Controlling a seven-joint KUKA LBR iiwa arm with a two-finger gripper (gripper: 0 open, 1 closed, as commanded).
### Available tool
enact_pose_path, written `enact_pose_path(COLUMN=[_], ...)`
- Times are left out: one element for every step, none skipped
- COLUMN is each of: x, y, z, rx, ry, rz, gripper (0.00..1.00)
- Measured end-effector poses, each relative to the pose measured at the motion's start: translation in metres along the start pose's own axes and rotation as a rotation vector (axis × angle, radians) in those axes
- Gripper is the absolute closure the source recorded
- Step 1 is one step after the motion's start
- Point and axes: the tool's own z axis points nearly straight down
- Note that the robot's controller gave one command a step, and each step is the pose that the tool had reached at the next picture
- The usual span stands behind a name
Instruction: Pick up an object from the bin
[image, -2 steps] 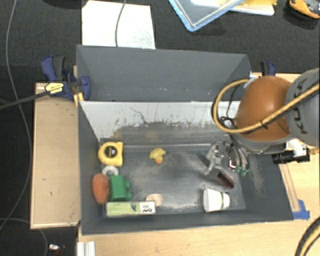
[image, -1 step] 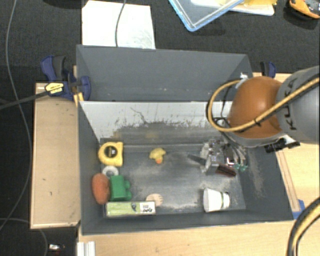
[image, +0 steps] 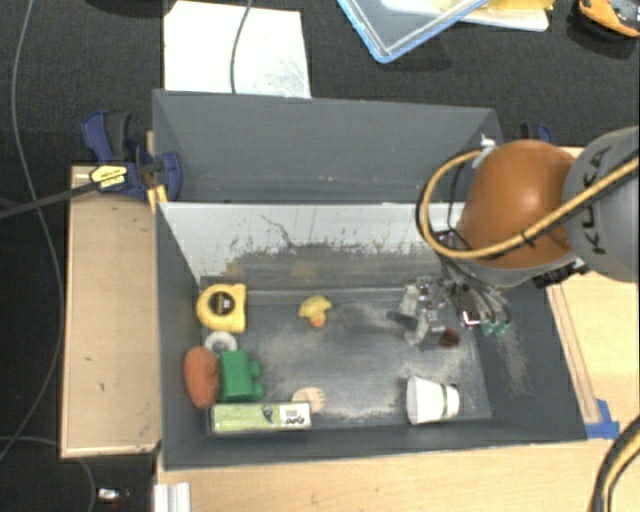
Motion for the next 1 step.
enact_pose_path(x=[0.0132], y=[0.0194], z=[-0.0778], rx=[0.000], ry=[-0.004], rz=[-0.039], gripper=[1.00])
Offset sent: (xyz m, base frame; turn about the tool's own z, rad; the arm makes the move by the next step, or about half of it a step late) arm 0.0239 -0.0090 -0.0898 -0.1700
